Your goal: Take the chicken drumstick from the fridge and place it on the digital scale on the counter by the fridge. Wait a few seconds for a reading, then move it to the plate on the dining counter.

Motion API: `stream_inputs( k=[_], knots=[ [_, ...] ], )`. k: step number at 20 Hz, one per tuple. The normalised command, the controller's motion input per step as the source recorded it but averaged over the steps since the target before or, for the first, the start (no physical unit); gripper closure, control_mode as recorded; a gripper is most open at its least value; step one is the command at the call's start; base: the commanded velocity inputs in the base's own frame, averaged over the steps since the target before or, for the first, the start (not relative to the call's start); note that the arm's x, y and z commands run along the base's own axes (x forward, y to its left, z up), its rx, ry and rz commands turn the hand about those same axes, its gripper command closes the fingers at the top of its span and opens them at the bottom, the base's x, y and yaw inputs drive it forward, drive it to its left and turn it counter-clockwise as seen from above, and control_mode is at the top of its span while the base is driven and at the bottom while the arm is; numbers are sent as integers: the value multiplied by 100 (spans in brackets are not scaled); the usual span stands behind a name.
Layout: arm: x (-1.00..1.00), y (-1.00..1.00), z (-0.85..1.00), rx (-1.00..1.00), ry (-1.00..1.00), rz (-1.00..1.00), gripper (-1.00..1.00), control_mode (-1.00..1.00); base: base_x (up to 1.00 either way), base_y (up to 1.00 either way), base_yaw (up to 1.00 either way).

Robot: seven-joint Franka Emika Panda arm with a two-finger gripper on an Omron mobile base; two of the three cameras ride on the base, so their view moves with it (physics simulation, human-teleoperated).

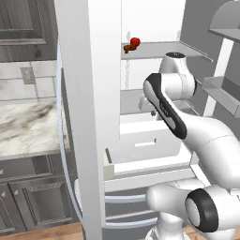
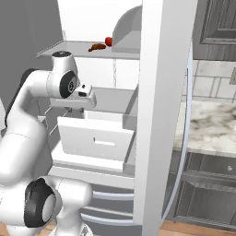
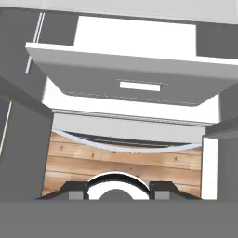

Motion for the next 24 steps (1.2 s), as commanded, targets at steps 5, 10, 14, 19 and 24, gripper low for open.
stream_inputs(
  k=[5,10,14,19,24],
  knots=[
    [-30,0,0,0,-8,0,-100,-100,0,0,0],
    [-70,0,27,1,-36,0,-100,-100,0,0,0],
    [-48,0,59,3,-37,0,-100,-100,0,0,0],
    [-1,0,52,9,-14,0,-100,-100,0,0,0],
    [27,0,42,13,-1,0,-100,-100,0,0,0]
  ],
)
